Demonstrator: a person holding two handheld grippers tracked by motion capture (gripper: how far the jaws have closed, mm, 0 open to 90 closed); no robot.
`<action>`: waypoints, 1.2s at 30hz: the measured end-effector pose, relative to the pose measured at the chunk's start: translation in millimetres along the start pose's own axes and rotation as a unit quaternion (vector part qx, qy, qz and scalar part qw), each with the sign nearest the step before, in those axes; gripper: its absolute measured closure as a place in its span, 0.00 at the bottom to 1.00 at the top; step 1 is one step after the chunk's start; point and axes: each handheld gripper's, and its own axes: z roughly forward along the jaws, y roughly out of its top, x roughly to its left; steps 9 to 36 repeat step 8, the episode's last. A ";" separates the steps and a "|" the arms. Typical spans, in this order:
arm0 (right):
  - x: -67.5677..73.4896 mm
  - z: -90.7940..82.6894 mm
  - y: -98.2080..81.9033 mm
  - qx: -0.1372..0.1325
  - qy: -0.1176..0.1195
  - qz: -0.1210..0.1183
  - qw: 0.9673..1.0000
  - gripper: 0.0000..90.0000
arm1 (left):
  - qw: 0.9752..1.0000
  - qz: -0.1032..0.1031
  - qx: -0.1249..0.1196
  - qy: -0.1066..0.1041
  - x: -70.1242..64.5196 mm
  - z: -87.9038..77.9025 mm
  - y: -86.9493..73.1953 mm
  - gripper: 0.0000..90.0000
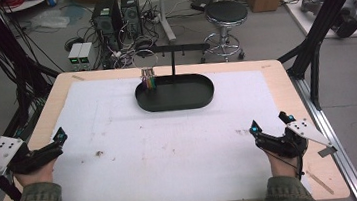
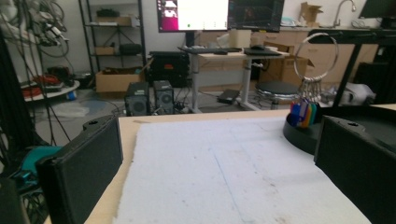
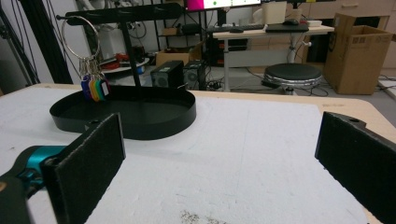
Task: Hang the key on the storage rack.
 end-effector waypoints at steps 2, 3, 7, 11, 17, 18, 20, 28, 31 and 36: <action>0.8 -0.7 0.1 -0.001 0.000 0.002 1.000 0.01 | 1.000 -0.007 -0.008 -0.003 1.5 -1.2 0.1 0.02; 0.6 -0.7 0.1 -0.002 -0.001 0.001 1.000 0.01 | 1.000 -0.009 -0.008 -0.004 1.7 -1.1 -0.1 0.02; 0.9 -1.2 0.3 -0.003 -0.004 0.003 1.000 0.01 | 1.000 -0.008 -0.005 -0.012 1.0 -0.3 -0.7 0.02; 0.9 -1.2 0.3 -0.003 -0.004 0.003 1.000 0.01 | 1.000 -0.008 -0.005 -0.012 1.0 -0.3 -0.7 0.02; 0.9 -1.2 0.3 -0.003 -0.004 0.003 1.000 0.01 | 1.000 -0.008 -0.005 -0.012 1.0 -0.3 -0.7 0.02; 0.9 -1.2 0.3 -0.003 -0.004 0.003 1.000 0.01 | 1.000 -0.008 -0.005 -0.012 1.0 -0.3 -0.7 0.02; 0.9 -1.2 0.3 -0.003 -0.004 0.003 1.000 0.01 | 1.000 -0.008 -0.005 -0.012 1.0 -0.3 -0.7 0.02; 0.9 -1.2 0.3 -0.003 -0.004 0.003 1.000 0.01 | 1.000 -0.008 -0.005 -0.012 1.0 -0.3 -0.7 0.02; 0.9 -1.2 0.3 -0.003 -0.004 0.003 1.000 0.01 | 1.000 -0.008 -0.005 -0.012 1.0 -0.3 -0.7 0.02; 0.9 -1.2 0.3 -0.003 -0.004 0.003 1.000 0.01 | 1.000 -0.008 -0.005 -0.012 1.0 -0.3 -0.7 0.02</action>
